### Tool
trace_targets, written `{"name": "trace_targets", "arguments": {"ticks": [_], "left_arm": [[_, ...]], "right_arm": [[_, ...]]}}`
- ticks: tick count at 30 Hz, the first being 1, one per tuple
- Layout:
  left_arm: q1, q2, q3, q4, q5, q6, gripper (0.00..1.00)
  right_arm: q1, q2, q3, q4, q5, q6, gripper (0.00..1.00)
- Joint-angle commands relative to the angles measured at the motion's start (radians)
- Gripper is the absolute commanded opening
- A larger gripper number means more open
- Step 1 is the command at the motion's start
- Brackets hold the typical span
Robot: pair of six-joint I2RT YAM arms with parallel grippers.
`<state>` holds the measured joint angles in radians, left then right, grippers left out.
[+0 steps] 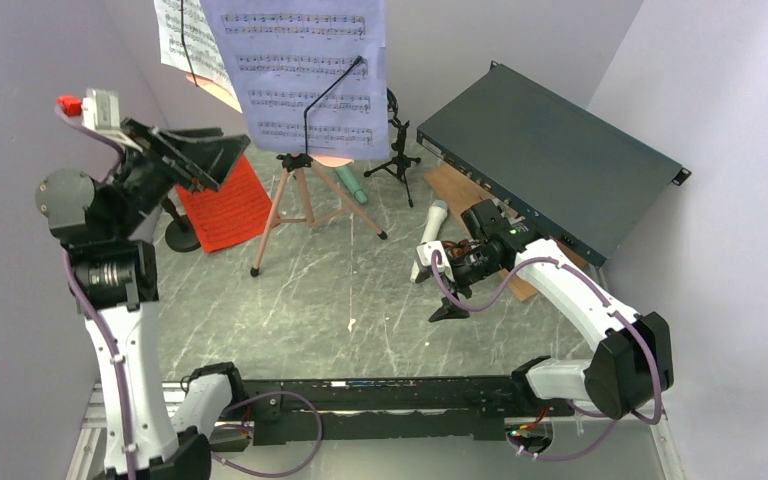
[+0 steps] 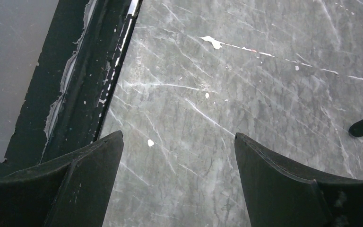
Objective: Pack up the instrument practice props
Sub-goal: Place the sheet music at the center of the board.
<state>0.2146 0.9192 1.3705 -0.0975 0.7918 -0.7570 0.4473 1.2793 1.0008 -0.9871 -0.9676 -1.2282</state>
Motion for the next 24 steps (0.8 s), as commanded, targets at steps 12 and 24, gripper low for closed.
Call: {"name": "trace_targets", "arguments": {"ticks": [12, 24], "left_arm": [[-0.025, 0.199, 0.123, 0.383, 0.152, -0.408, 0.87], [-0.106, 0.279, 0.189, 0.429, 0.218, -0.376, 0.51]], "right_arm": [[-0.001, 0.008, 0.016, -0.004, -0.045, -0.031, 0.9], [-0.002, 0.015, 0.016, -0.001, -0.045, -0.027, 0.9]]}}
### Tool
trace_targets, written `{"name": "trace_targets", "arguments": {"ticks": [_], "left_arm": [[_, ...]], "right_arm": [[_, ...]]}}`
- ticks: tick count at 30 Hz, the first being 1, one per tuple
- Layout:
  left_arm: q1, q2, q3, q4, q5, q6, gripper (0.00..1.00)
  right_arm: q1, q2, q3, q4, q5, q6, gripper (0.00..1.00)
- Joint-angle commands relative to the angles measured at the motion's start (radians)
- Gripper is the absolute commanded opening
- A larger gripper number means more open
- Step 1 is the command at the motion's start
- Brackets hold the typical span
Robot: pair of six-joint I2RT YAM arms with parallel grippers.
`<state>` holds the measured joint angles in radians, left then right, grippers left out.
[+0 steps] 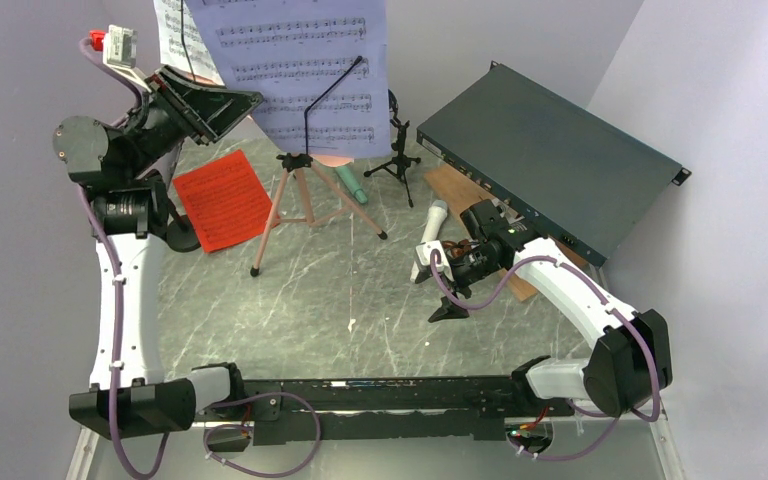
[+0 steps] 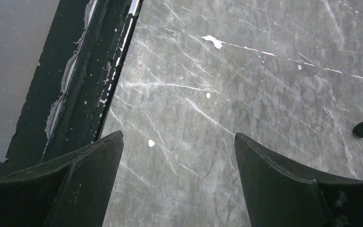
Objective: Pack up the instrument practice props
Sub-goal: Pick up the sheet music from the music stand.
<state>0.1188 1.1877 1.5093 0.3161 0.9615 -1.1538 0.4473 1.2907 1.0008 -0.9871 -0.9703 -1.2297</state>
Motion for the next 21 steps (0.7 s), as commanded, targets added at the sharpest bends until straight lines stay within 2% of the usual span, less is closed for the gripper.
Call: {"name": "trace_targets", "arguments": {"ticks": [1, 2, 5, 8, 9, 13, 14, 16, 21], "left_arm": [[-0.01, 0.015, 0.055, 0.027, 0.049, 0.018, 0.44], [-0.01, 0.018, 0.059, 0.034, 0.051, 0.02, 0.36], [-0.011, 0.017, 0.076, 0.025, 0.051, 0.05, 0.24], [-0.01, -0.007, 0.075, -0.011, 0.037, 0.106, 0.2], [-0.01, -0.017, 0.075, -0.036, 0.027, 0.134, 0.22], [-0.01, -0.05, 0.07, -0.141, -0.021, 0.23, 0.7], [-0.01, -0.056, 0.069, -0.158, -0.028, 0.246, 0.77], [-0.01, -0.061, 0.078, -0.21, -0.052, 0.289, 0.85], [-0.01, -0.056, 0.131, -0.314, -0.098, 0.403, 0.9]], "right_arm": [[-0.002, 0.004, 0.016, -0.001, -0.041, -0.025, 0.9], [-0.002, 0.003, 0.015, 0.0, -0.041, -0.024, 0.91], [-0.002, 0.003, 0.015, 0.001, -0.041, -0.023, 0.91], [-0.002, 0.004, 0.013, 0.001, -0.04, -0.025, 0.9], [-0.002, 0.005, 0.013, 0.001, -0.041, -0.024, 0.91], [-0.001, 0.007, 0.014, 0.001, -0.041, -0.024, 0.91], [-0.001, 0.006, 0.014, 0.001, -0.041, -0.024, 0.91], [-0.001, 0.005, 0.013, 0.001, -0.041, -0.023, 0.91], [-0.002, 0.006, 0.013, 0.001, -0.041, -0.023, 0.91]]}}
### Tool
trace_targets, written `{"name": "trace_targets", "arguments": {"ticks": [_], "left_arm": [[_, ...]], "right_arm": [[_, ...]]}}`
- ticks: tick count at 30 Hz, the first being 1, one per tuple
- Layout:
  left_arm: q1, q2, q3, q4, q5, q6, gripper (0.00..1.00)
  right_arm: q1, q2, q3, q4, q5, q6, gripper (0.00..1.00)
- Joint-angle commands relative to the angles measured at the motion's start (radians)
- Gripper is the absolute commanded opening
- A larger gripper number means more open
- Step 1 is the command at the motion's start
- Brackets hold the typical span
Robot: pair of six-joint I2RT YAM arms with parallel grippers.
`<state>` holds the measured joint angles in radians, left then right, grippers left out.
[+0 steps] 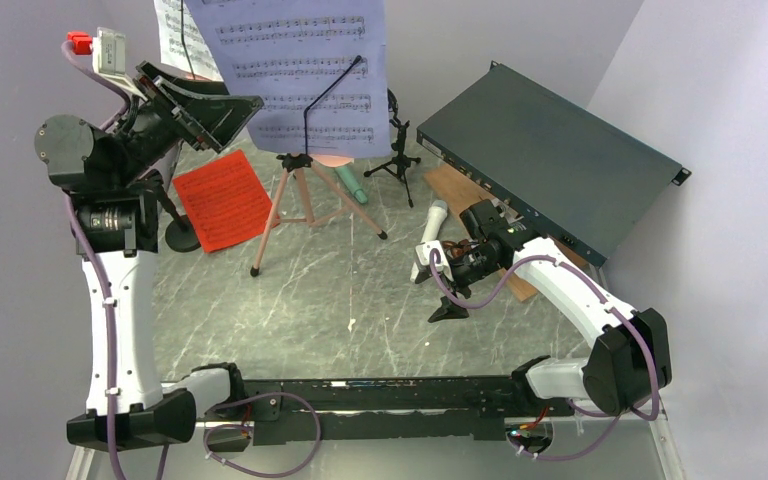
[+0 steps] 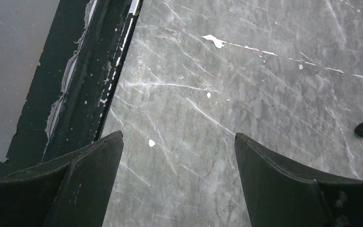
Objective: Pack up the instrument practice props
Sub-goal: Pick up the sheet music from the music stand.
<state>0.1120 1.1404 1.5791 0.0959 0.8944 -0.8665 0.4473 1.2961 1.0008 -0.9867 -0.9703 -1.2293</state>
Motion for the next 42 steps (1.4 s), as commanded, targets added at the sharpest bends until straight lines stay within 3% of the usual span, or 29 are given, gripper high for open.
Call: {"name": "trace_targets", "arguments": {"ticks": [1, 4, 12, 15, 18, 20, 25, 32, 35, 42], "left_arm": [[-0.003, -0.002, 0.067, -0.094, -0.023, 0.12, 0.9], [-0.004, 0.03, 0.073, -0.018, 0.028, 0.091, 0.89], [-0.003, 0.111, 0.063, 0.279, 0.161, -0.066, 0.68], [-0.003, 0.132, 0.061, 0.388, 0.194, -0.146, 0.5], [-0.003, 0.138, 0.062, 0.418, 0.198, -0.157, 0.17], [-0.003, 0.129, 0.067, 0.37, 0.18, -0.119, 0.01], [-0.003, 0.021, 0.087, 0.015, -0.055, 0.176, 0.0], [-0.003, -0.096, 0.075, -0.281, -0.557, 0.365, 0.0], [-0.003, -0.109, 0.07, -0.332, -0.662, 0.391, 0.0], [-0.004, -0.122, 0.054, -0.38, -0.765, 0.451, 0.0]], "right_arm": [[0.0, 0.001, 0.013, 0.0, -0.041, -0.024, 0.91], [-0.002, 0.001, 0.013, 0.0, -0.041, -0.025, 0.91], [-0.001, 0.002, 0.012, 0.0, -0.039, -0.023, 0.91], [-0.002, 0.003, 0.012, 0.0, -0.039, -0.025, 0.91], [-0.001, 0.004, 0.012, 0.002, -0.038, -0.024, 0.91], [-0.001, 0.003, 0.01, 0.002, -0.038, -0.023, 0.91], [-0.001, 0.004, 0.01, 0.001, -0.039, -0.024, 0.91], [-0.001, 0.008, 0.01, 0.0, -0.041, -0.025, 0.91], [-0.002, 0.01, 0.01, 0.002, -0.041, -0.022, 0.91], [-0.001, 0.018, 0.01, 0.002, -0.041, -0.024, 0.91]]}}
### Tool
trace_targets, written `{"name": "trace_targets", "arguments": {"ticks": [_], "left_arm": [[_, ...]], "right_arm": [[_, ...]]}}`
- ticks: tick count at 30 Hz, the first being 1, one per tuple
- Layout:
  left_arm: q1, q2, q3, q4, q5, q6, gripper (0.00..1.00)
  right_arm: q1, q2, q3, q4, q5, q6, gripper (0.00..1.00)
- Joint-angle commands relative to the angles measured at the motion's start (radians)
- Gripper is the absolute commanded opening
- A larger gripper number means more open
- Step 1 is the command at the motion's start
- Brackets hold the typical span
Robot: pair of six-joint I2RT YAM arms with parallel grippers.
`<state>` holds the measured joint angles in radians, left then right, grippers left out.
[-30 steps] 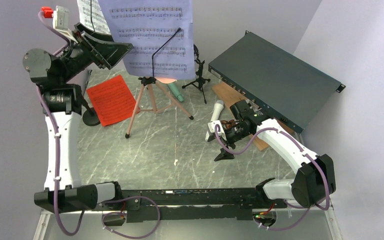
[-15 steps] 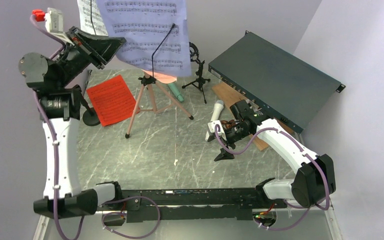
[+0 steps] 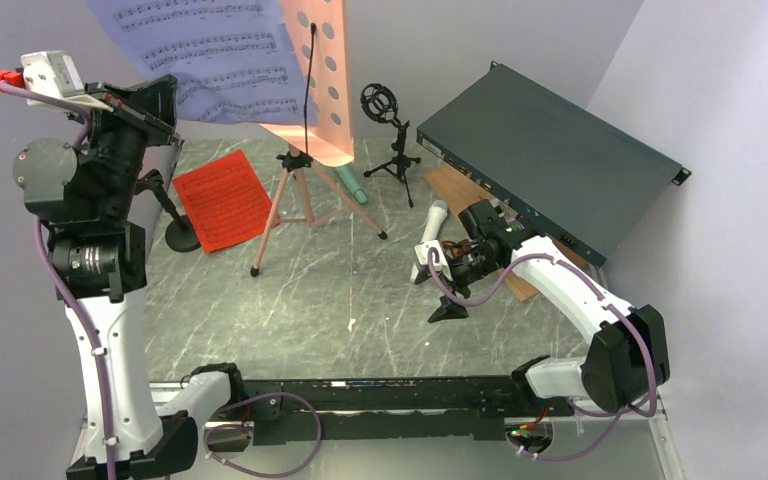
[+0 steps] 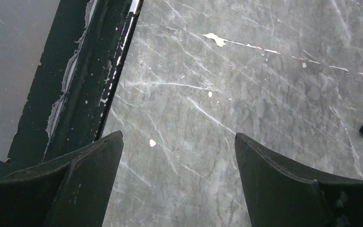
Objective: Pack up the instrument practice props
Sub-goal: Pick up the sheet music from the music stand.
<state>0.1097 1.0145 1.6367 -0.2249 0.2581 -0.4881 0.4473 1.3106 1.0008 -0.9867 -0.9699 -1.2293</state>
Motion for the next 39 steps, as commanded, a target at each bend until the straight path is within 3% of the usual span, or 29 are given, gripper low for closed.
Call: {"name": "trace_targets", "arguments": {"ticks": [1, 6, 10, 14, 20, 26, 33, 39], "left_arm": [[-0.001, 0.003, -0.002, -0.063, -0.143, 0.089, 0.0], [-0.001, -0.022, 0.015, -0.088, -0.201, 0.163, 0.0], [-0.001, -0.069, -0.005, -0.091, -0.158, 0.199, 0.0], [-0.001, -0.158, -0.11, -0.088, -0.154, 0.225, 0.0], [-0.001, -0.326, -0.278, -0.147, -0.324, 0.276, 0.0], [-0.001, -0.39, -0.413, -0.269, -0.419, 0.241, 0.0], [-0.001, -0.339, -0.566, -0.31, -0.4, 0.208, 0.0], [0.001, -0.228, -0.603, -0.254, -0.408, 0.293, 0.0]], "right_arm": [[-0.001, 0.005, 0.01, 0.001, -0.041, -0.024, 0.91], [-0.001, 0.01, 0.01, -0.002, -0.041, -0.026, 0.91], [0.0, 0.018, 0.012, -0.006, -0.04, -0.028, 0.91], [0.001, 0.021, 0.011, -0.006, -0.038, -0.029, 0.91], [0.007, 0.03, 0.012, -0.008, -0.035, -0.031, 0.91], [0.01, 0.036, 0.012, -0.006, -0.032, -0.028, 0.91], [0.011, 0.04, 0.009, -0.001, -0.028, -0.025, 0.91], [0.01, 0.044, 0.01, -0.006, -0.023, -0.031, 0.91]]}}
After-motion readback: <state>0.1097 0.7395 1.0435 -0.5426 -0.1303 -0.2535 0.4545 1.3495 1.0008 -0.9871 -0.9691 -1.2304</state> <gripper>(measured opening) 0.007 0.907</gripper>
